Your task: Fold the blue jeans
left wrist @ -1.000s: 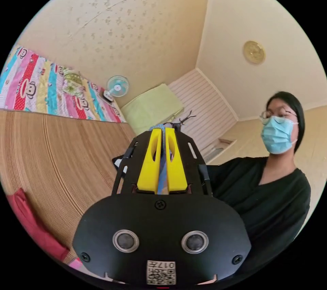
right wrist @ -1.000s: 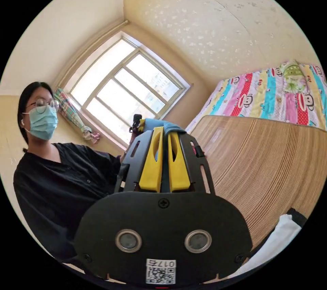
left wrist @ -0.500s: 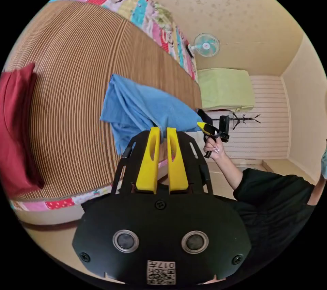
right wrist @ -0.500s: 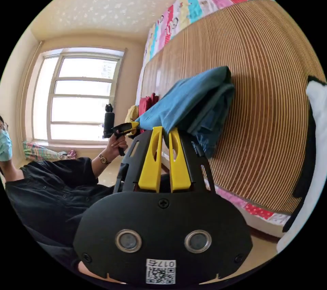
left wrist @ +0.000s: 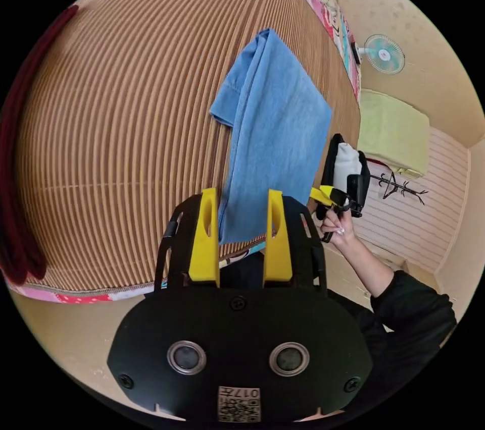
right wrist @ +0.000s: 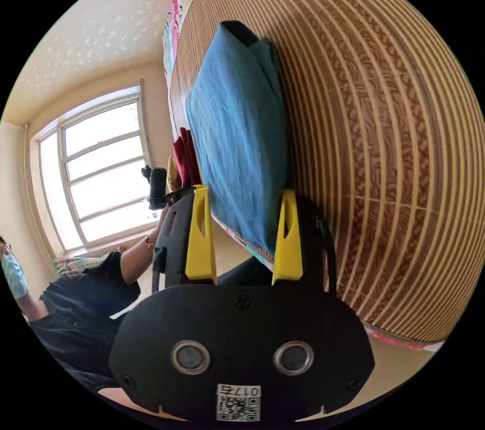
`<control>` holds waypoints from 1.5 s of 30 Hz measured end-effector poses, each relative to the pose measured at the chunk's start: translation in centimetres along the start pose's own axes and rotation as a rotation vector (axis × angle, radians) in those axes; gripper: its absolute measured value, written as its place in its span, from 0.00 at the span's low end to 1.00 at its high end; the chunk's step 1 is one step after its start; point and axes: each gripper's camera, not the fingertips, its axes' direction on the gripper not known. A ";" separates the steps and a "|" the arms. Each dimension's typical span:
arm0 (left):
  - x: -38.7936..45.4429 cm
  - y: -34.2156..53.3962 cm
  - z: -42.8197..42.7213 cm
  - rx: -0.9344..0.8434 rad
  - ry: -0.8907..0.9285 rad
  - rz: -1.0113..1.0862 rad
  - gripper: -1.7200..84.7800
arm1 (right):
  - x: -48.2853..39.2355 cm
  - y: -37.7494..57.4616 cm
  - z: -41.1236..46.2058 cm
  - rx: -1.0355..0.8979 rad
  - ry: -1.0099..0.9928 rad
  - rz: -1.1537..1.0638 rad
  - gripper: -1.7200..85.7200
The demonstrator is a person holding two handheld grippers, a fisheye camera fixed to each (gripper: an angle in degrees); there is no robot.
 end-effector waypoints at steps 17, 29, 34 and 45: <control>19.3 6.3 3.9 -0.098 0.457 0.233 0.12 | -5.3 13.6 -15.4 0.224 -0.064 -0.337 0.11; 45.7 5.3 20.8 -0.515 0.143 0.621 0.15 | 2.0 24.8 -26.4 0.622 0.445 0.097 0.14; 42.3 9.2 19.8 -0.493 -0.068 0.638 0.11 | 6.6 27.1 -19.0 0.666 0.601 0.380 0.11; 26.9 12.3 -1.7 -0.060 -0.203 0.295 0.05 | -2.6 17.6 0.6 0.685 0.356 0.004 0.03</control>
